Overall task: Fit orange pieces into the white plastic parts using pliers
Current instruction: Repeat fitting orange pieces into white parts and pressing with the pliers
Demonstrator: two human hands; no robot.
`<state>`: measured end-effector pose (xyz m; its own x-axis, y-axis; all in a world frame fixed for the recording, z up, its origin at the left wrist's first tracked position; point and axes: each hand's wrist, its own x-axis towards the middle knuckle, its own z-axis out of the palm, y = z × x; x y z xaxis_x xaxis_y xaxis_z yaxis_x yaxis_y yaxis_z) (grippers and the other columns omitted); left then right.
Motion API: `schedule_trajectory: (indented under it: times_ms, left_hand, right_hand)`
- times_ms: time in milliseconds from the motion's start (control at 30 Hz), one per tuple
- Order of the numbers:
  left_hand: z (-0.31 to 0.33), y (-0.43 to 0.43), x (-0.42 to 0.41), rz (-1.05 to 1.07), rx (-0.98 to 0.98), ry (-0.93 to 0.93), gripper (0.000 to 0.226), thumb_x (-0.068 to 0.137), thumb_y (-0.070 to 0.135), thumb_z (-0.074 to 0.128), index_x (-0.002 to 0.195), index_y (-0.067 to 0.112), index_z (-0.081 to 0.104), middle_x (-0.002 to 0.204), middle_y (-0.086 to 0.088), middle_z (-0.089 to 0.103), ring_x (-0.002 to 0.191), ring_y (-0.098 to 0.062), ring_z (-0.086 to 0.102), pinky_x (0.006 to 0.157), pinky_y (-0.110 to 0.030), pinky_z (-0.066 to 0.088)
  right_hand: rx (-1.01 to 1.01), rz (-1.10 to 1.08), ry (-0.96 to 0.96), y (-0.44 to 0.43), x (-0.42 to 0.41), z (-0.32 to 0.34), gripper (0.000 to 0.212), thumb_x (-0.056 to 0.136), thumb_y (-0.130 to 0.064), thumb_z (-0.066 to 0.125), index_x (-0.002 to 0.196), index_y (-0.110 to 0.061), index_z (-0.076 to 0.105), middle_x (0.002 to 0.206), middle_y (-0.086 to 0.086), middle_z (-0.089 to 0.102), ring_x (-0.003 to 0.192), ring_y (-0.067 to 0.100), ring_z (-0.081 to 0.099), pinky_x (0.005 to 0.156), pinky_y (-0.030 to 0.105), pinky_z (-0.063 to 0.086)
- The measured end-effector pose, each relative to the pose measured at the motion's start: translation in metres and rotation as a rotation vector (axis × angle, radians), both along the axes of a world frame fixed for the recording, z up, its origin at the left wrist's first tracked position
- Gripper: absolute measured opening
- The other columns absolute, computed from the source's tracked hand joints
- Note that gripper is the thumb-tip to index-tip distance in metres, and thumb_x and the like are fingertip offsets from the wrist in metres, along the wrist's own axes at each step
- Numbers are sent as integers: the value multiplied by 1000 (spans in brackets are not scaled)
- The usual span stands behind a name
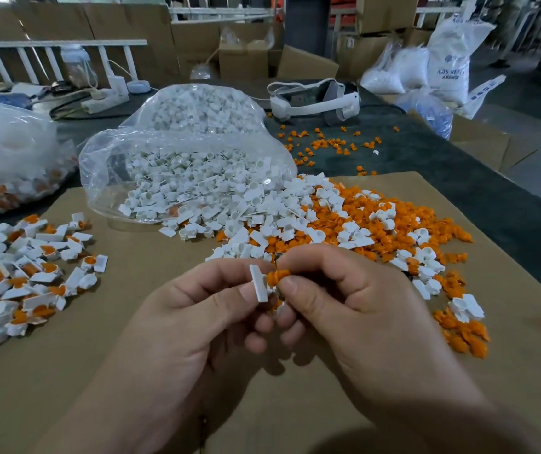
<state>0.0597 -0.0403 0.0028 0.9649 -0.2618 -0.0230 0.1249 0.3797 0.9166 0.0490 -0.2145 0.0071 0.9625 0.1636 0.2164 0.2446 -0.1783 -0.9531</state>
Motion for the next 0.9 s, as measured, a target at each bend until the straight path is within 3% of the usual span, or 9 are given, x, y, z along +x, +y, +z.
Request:
schedule_trajectory:
  times_ms: [133,267,367,433,533,633,767,900]
  left_hand:
    - [0,-3,-1,23,17,-7,21,66,11,81,87,10,78,70,-17,69,57,-17,65,47,-22,52]
    - [0,-3,-2,45,48,-44,12,71,12,72,82,13,76,69,-14,68,57,-18,66,47,-23,52]
    - [0,-4,-3,55,133,-108,11,73,14,70,82,17,76,70,-13,70,59,-19,67,49,-24,53]
    - [-2,-5,-4,98,248,-183,15,76,14,67,86,22,77,72,-12,71,62,-21,69,53,-26,55]
    - [-3,-3,-6,97,361,-256,26,77,12,64,94,28,77,79,-11,75,70,-22,73,59,-27,57]
    - [-1,-3,-7,89,412,-262,21,74,20,74,93,30,77,78,-8,76,69,-20,74,59,-23,56]
    - [-6,-4,-7,181,582,-263,15,81,24,80,90,35,73,73,0,75,64,-14,72,59,-28,52]
    - [-8,-2,-7,200,634,-257,32,61,45,76,91,36,73,68,5,69,58,-15,65,55,-29,51]
  right_hand:
    - [-114,-25,-84,-1,-2,4,15,91,-31,58,100,-40,66,82,-6,66,67,13,67,57,31,58]
    - [-229,-12,-99,0,-3,7,14,94,-26,56,98,-36,65,85,-8,63,68,10,64,56,26,56]
    - [-309,-50,-124,0,-5,9,10,92,-34,53,98,-37,61,88,-13,60,74,8,63,57,26,55]
    - [-468,-81,-212,1,-5,12,13,90,-42,46,98,-39,56,91,-17,57,83,4,58,61,24,52]
    - [-604,-114,-316,1,-4,15,11,93,-42,45,97,-40,55,88,-20,55,86,1,54,63,19,47]
    - [-697,-107,-369,3,-5,17,11,96,-34,48,99,-34,59,88,-19,53,80,3,53,64,23,48]
    - [-803,-29,-378,5,-6,20,9,97,-25,52,101,-28,59,90,-14,50,77,6,51,62,30,50]
    - [-819,21,-391,5,-6,21,9,96,-23,55,101,-30,57,92,-13,50,79,7,51,64,33,51]
